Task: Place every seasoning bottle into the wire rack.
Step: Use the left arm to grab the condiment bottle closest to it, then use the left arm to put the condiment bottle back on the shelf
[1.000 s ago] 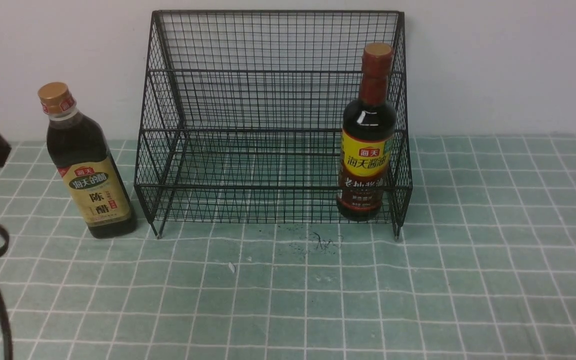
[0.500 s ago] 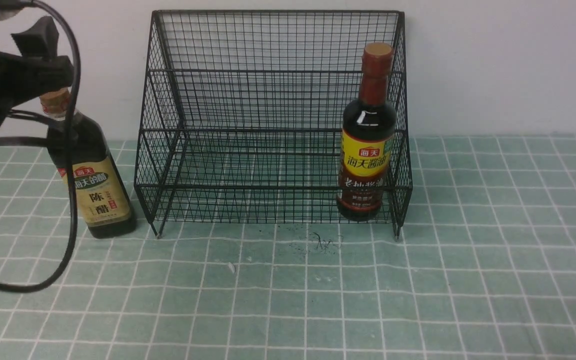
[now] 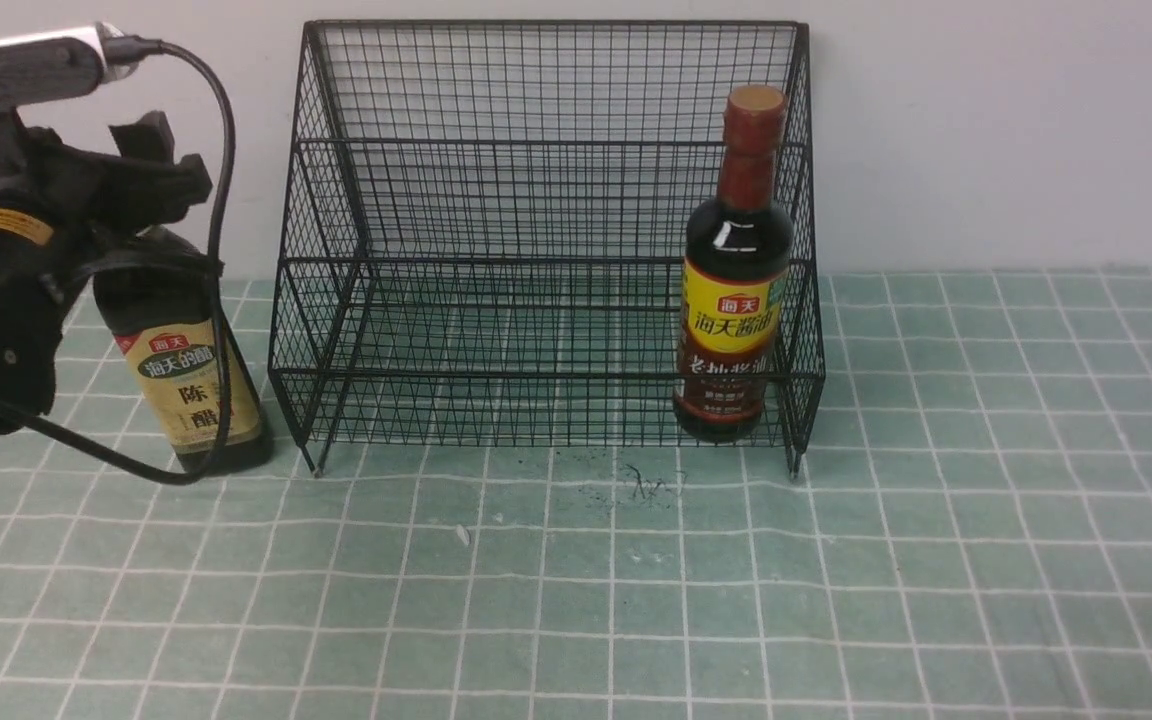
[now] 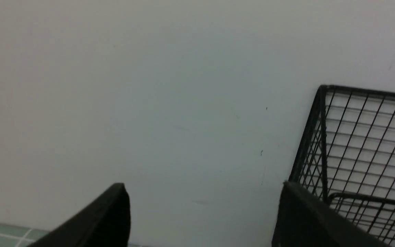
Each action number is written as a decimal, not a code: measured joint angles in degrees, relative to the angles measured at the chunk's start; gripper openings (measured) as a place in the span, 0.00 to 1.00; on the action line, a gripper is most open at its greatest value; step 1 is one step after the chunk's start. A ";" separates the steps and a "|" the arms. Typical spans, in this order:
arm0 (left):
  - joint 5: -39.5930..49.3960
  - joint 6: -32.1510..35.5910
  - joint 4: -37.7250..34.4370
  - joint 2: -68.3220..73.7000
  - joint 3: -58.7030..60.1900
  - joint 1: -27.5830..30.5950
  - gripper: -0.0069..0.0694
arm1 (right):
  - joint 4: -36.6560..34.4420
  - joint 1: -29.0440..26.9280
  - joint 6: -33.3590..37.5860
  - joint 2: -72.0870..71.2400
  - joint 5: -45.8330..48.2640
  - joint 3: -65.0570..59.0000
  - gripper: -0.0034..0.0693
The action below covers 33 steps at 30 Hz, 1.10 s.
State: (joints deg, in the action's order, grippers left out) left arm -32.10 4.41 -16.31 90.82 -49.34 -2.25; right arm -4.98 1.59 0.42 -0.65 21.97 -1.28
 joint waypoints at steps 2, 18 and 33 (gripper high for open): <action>0.00 0.00 -0.18 0.92 0.00 0.00 0.78 | 0.00 0.00 0.00 0.00 0.00 0.00 0.03; -0.44 4.19 -0.25 4.08 -0.49 0.00 0.50 | 0.00 0.00 0.26 0.00 0.00 0.00 0.03; 6.82 8.48 1.74 -11.52 -4.69 0.00 0.49 | 0.00 0.00 0.26 0.00 0.00 0.00 0.03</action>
State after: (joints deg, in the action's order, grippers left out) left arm -25.28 12.89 -14.57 79.31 -54.02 -2.25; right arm -4.98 1.59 0.68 -0.65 21.97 -1.28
